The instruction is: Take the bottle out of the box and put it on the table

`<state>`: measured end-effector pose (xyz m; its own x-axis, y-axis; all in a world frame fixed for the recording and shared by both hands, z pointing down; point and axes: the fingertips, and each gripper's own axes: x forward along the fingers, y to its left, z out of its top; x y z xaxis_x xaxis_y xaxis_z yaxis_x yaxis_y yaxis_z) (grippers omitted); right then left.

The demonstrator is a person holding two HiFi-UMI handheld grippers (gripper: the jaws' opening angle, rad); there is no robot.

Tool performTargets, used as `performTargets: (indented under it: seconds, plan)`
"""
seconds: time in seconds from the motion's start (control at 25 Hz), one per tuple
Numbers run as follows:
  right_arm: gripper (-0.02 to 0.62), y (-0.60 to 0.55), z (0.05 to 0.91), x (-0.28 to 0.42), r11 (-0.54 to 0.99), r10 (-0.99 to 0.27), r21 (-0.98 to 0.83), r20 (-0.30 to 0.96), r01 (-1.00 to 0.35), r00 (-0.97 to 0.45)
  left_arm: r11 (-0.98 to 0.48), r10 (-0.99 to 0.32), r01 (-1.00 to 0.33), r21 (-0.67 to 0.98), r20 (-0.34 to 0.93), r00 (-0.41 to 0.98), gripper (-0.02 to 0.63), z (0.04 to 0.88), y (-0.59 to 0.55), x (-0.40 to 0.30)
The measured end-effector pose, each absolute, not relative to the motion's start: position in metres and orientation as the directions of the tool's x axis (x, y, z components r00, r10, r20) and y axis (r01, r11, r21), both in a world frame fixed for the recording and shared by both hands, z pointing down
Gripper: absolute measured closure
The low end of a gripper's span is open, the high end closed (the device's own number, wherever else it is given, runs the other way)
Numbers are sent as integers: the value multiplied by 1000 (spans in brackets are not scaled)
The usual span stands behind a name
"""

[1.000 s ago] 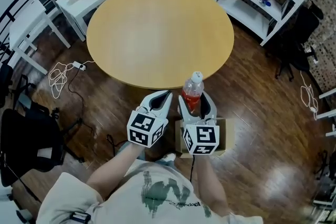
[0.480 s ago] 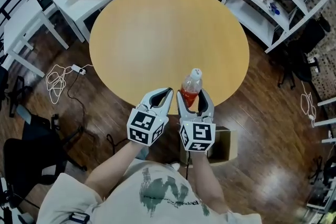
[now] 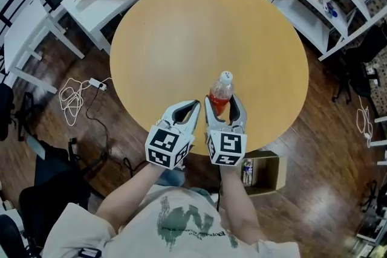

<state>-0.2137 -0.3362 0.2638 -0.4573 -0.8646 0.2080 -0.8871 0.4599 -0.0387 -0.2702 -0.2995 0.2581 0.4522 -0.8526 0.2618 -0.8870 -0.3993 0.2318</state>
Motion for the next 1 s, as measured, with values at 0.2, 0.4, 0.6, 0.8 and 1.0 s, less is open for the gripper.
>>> performTargets:
  seconds: [0.2,0.4,0.6,0.8,1.0]
  plan:
    - [313,-364,279,-228,415,-883,-49,219,-909,-415,-413,-837,-880,236,282,469,609,270,-319,-293]
    - [311,-377,283,-234,388,-900,-27,204,-921,-385,-429,-819,-866,256,294,493,609,277,-333,-300]
    - [307,-369,282,-236,377,-909,-3,191,-926,-370,-456,-802,-847,275,287,525,609,280,-338,-297]
    - [308,-346,288,-232,387,-903,19,210,-922,-374,-460,-786,-833,306,297,543,609,291,-327,-288]
    - [308,-338,290,-229,400,-894,47,241,-915,-379,-456,-787,-833,314,294,542,609,293,-316,-278]
